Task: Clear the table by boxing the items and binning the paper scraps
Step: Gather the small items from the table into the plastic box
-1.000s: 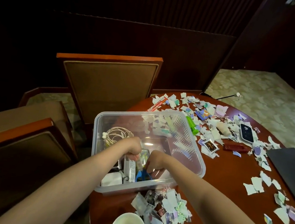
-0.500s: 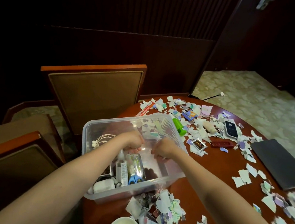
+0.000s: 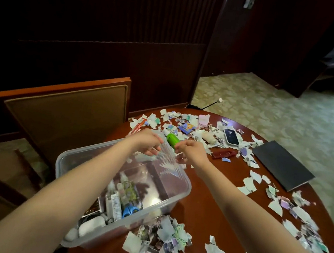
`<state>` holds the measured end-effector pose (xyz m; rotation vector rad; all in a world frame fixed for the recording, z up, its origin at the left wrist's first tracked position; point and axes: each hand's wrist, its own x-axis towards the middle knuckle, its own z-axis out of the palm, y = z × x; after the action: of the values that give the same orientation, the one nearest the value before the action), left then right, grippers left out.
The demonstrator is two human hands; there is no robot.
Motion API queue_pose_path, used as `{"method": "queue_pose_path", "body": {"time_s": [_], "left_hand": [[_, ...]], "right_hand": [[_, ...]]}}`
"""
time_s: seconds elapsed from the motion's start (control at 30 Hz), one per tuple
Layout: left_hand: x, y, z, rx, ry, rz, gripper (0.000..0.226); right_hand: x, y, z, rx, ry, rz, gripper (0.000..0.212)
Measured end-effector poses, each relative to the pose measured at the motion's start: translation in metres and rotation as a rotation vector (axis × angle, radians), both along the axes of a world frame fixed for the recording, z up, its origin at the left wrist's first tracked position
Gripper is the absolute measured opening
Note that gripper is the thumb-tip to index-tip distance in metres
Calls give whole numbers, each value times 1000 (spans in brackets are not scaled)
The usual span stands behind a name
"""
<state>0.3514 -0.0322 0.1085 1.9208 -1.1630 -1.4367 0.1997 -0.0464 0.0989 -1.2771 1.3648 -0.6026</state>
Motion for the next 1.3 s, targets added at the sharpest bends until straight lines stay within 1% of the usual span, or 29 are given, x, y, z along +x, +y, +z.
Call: {"method": "queue_pose_path", "body": {"time_s": [0.07,0.17,0.3,0.4,0.5,0.57,0.63,0.73,0.87,0.93,0.97,1.0,1.03,1.1,1.2,1.23,1.3], "left_hand": [[-8,-6,0,-7,-9,-19,23],[-16,-16,-1,-6,-20,-47,18],[-19,-32,-2,-19,-88,-107,15],[-15,-47,-6,-20,-140,-116,14],[-9,-68,-8,-68,-209,-102,17],[-9,-82,-8,-99,-216,-78,13],[-12,-96,-10,-98,-192,-69,11],[-19,-112,-19,-36,-181,-96,14],[-27,-132,-39,108,-234,-175,38],[-31,-142,-48,149,-257,-189,42],[-34,-148,-52,158,-278,-195,41],[-38,-154,-57,165,-305,-205,40],[-42,-158,-61,169,-341,-224,40],[-51,-166,-71,170,-472,-301,44],[-57,-173,-87,158,-739,-435,51],[-58,-176,-93,165,-801,-462,53],[-59,-182,-100,194,-865,-490,59]], "right_hand": [[-9,-6,-2,2,-7,-53,29],[-24,-18,-6,10,-18,-134,28],[-42,-37,-17,38,18,-225,27],[-49,-51,-29,53,54,-254,26],[-53,-65,-43,71,83,-261,27],[-54,-74,-52,90,105,-260,27],[-54,-84,-60,88,150,-258,24],[-48,-98,-72,55,248,-204,15],[-38,-113,-90,-8,368,-146,16],[-40,-118,-99,-41,477,-125,20],[-43,-120,-103,-52,528,-116,18],[-46,-122,-106,-55,562,-105,15],[-50,-124,-109,-55,595,-98,17],[-57,-129,-118,-66,669,-89,25],[-61,-134,-127,-35,735,-52,34],[-62,-134,-129,-14,749,-34,39],[-63,-134,-133,5,790,7,48]]}}
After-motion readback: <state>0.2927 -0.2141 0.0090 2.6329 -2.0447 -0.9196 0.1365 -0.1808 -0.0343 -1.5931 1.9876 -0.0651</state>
